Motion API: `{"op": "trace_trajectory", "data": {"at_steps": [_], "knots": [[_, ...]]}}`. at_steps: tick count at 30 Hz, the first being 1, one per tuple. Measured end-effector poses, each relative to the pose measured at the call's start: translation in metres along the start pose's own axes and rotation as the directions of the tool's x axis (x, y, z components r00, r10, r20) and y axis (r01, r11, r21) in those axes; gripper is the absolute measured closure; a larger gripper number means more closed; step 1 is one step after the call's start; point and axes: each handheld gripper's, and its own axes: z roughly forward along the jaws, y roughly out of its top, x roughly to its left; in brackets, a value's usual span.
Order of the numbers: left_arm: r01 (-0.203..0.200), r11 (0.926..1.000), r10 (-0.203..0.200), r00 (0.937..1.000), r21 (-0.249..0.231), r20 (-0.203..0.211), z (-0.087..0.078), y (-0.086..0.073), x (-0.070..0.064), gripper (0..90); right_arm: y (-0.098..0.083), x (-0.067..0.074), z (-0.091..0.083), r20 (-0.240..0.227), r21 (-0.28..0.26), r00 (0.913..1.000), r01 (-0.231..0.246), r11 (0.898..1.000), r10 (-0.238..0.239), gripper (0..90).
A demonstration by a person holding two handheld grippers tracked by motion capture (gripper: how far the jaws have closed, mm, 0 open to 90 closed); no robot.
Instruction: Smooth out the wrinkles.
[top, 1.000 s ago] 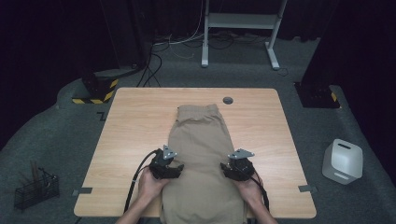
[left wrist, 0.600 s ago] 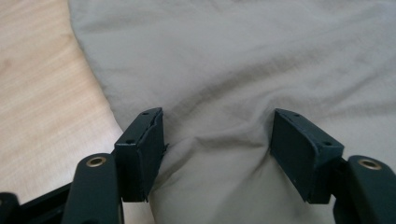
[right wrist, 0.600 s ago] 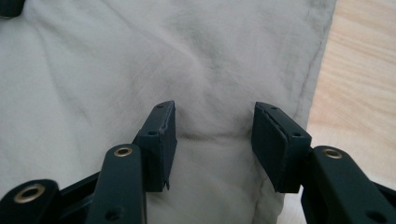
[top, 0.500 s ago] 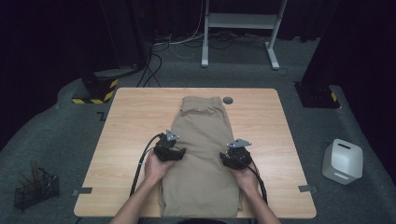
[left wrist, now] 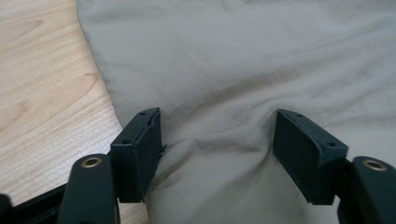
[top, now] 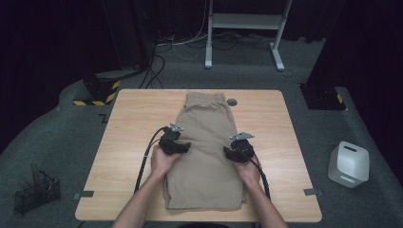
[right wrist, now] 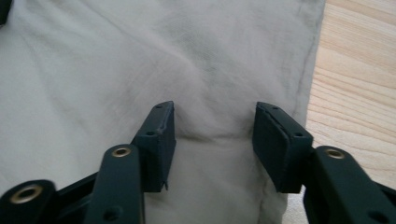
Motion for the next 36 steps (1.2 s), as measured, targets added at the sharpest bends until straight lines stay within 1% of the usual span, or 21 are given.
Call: {"op": "trace_trajectory", "data": {"at_steps": [1, 2, 3, 4, 5, 7, 9, 10, 13, 15, 16, 18, 20, 21, 24, 26, 29, 31, 32, 34, 36], "knots": [[0.021, 0.9997, -0.021, 0.9997, -0.011, 0.016, -0.003, -0.001, 0.001, 31.0, 0.0, 0.0, 0.0, -0.006, -0.001, 1.0, -0.002, 1.0, 0.002, 47.0], [0.028, 0.9994, -0.027, 0.9993, -0.02, 0.024, -0.005, -0.001, 0.002, 30.8, 0.0, -0.001, -0.001, -0.02, 0.001, 0.9997, -0.016, 1.0, 0.016, 45.5], [0.029, 0.9991, -0.028, 0.9992, -0.029, 0.026, -0.009, 0.0, 0.002, 30.7, 0.0, -0.003, -0.002, -0.035, -0.002, 0.9988, -0.034, 0.999, 0.034, 43.6], [0.028, 0.9989, -0.027, 0.9993, -0.038, 0.026, -0.013, 0.0, 0.003, 30.6, 0.0, -0.004, -0.005, -0.048, -0.01, 0.9971, -0.059, 0.998, 0.058, 43.1], [0.025, 0.9986, -0.024, 0.9994, -0.047, 0.025, -0.017, 0.001, 0.003, 30.6, -0.001, -0.005, -0.008, -0.056, -0.022, 0.9959, -0.073, 0.997, 0.072, 43.2], [0.027, 0.998, -0.025, 0.9992, -0.056, 0.031, -0.027, 0.001, 0.004, 30.2, -0.002, -0.007, -0.016, -0.06, -0.036, 0.9956, -0.074, 0.997, 0.072, 43.1], [0.026, 0.9983, -0.025, 0.9993, -0.052, 0.029, -0.034, -0.001, 0.005, 29.5, -0.004, -0.011, -0.023, -0.067, -0.052, 0.9936, -0.095, 0.994, 0.091, 42.9], [0.032, 0.9977, -0.031, 0.9991, -0.059, 0.029, -0.039, -0.003, 0.005, 29.3, -0.005, -0.013, -0.026, -0.069, -0.055, 0.993, -0.1, 0.993, 0.096, 42.5], [0.044, 0.9963, -0.041, 0.9985, -0.074, 0.036, -0.051, -0.01, 0.008, 29.3, -0.012, -0.018, -0.032, -0.069, -0.04, 0.9921, -0.108, 0.993, 0.105, 41.0], [0.044, 0.9958, -0.041, 0.9985, -0.081, 0.035, -0.057, -0.013, 0.01, 29.7, -0.016, -0.02, -0.035, -0.067, -0.036, 0.9916, -0.113, 0.993, 0.111, 39.3], [0.047, 0.9957, -0.046, 0.9987, -0.079, 0.023, -0.059, -0.015, 0.01, 29.9, -0.018, -0.021, -0.037, -0.066, -0.037, 0.9918, -0.112, 0.993, 0.109, 38.5], [0.066, 0.9949, -0.065, 0.9975, -0.075, 0.028, -0.062, -0.019, 0.012, 30.0, -0.022, -0.024, -0.04, -0.061, -0.042, 0.9912, -0.12, 0.992, 0.118, 38.0], [0.083, 0.9939, -0.081, 0.9959, -0.073, 0.041, -0.065, -0.024, 0.011, 29.7, -0.025, -0.026, -0.043, -0.066, -0.036, 0.9896, -0.13, 0.991, 0.128, 37.2], [0.084, 0.994, -0.081, 0.9959, -0.07, 0.041, -0.065, -0.025, 0.011, 29.6, -0.026, -0.027, -0.045, -0.068, -0.034, 0.9889, -0.135, 0.99, 0.132, 36.9], [0.107, 0.9923, -0.105, 0.9935, -0.061, 0.044, -0.066, -0.033, 0.01, 29.5, -0.029, -0.028, -0.048, -0.071, -0.039, 0.9876, -0.143, 0.989, 0.14, 37.0], [0.133, 0.9894, -0.13, 0.99, -0.057, 0.054, -0.067, -0.038, 0.009, 29.5, -0.03, -0.027, -0.049, -0.071, -0.031, 0.9862, -0.152, 0.988, 0.15, 37.3], [0.124, 0.9912, -0.122, 0.992, -0.048, 0.031, -0.066, -0.044, 0.007, 29.1, -0.032, -0.025, -0.046, -0.058, -0.019, 0.9877, -0.146, 0.989, 0.145, 37.7], [0.134, 0.9898, -0.133, 0.9906, -0.048, 0.033, -0.064, -0.048, 0.007, 29.0, -0.034, -0.024, -0.043, -0.059, -0.008, 0.9865, -0.154, 0.988, 0.153, 37.7], [0.142, 0.9888, -0.14, 0.9895, -0.046, 0.035, -0.063, -0.048, 0.007, 28.9, -0.034, -0.024, -0.042, -0.058, -0.004, 0.9871, -0.15, 0.989, 0.149, 37.7], [0.137, 0.99, -0.136, 0.9906, -0.035, 0.014, -0.058, -0.048, 0.005, 28.5, -0.033, -0.022, -0.039, -0.056, 0.0, 0.9863, -0.155, 0.988, 0.155, 37.7], [0.146, 0.9889, -0.145, 0.9893, -0.029, 0.007, -0.054, -0.048, 0.005, 28.7, -0.032, -0.021, -0.037, -0.049, 0.001, 0.9854, -0.163, 0.987, 0.163, 37.7]]}}
